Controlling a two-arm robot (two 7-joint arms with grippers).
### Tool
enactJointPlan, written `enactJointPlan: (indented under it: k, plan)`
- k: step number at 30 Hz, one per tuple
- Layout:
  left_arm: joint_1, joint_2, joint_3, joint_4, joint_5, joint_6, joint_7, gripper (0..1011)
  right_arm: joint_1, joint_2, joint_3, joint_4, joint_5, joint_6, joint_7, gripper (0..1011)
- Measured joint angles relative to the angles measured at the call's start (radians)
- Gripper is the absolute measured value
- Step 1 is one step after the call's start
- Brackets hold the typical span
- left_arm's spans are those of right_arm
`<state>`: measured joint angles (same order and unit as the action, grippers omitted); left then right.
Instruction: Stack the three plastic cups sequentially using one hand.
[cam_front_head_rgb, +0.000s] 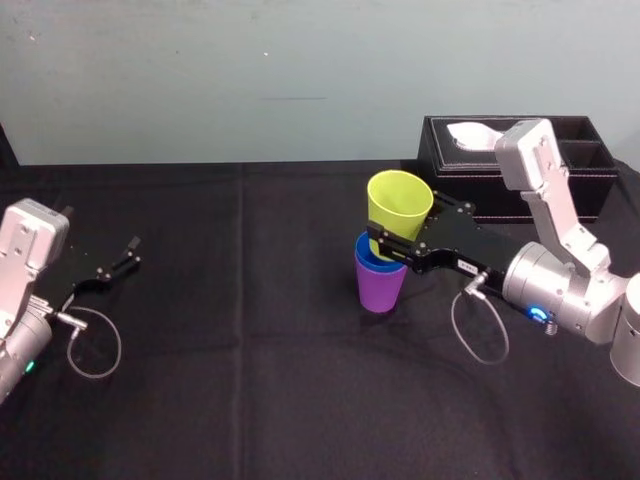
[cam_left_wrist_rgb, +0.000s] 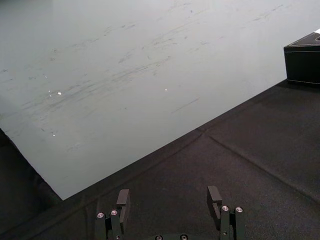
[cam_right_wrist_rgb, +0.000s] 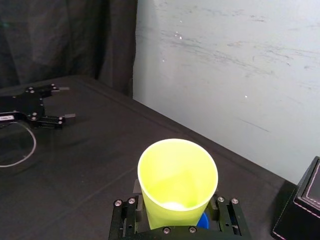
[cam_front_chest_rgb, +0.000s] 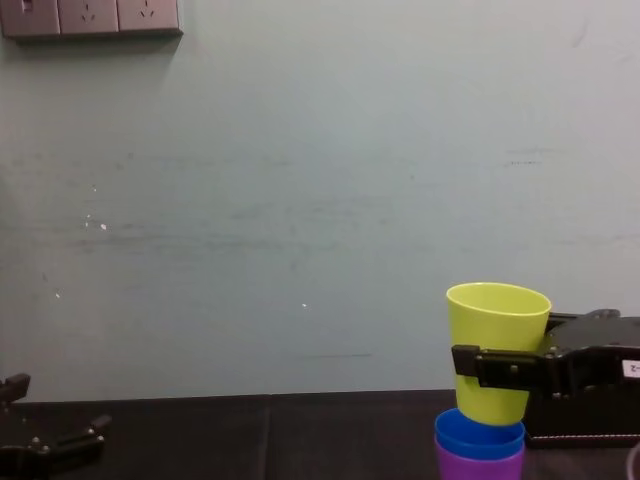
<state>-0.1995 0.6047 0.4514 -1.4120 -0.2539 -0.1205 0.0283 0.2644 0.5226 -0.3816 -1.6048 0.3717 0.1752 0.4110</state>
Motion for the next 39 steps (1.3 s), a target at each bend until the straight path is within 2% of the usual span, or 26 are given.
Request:
enactJointPlan:
  k: [18, 39]
  plan:
    - [0.000, 0.000, 0.000, 0.000, 0.000, 0.000, 0.000, 1010, 0.048, -0.040, -0.012, 0.086, -0.034, -0.007, 0.017, 723]
    - [0.000, 0.000, 0.000, 0.000, 0.000, 0.000, 0.000, 1010, 0.055, -0.056, -0.018, 0.115, -0.052, -0.010, 0.029, 723]
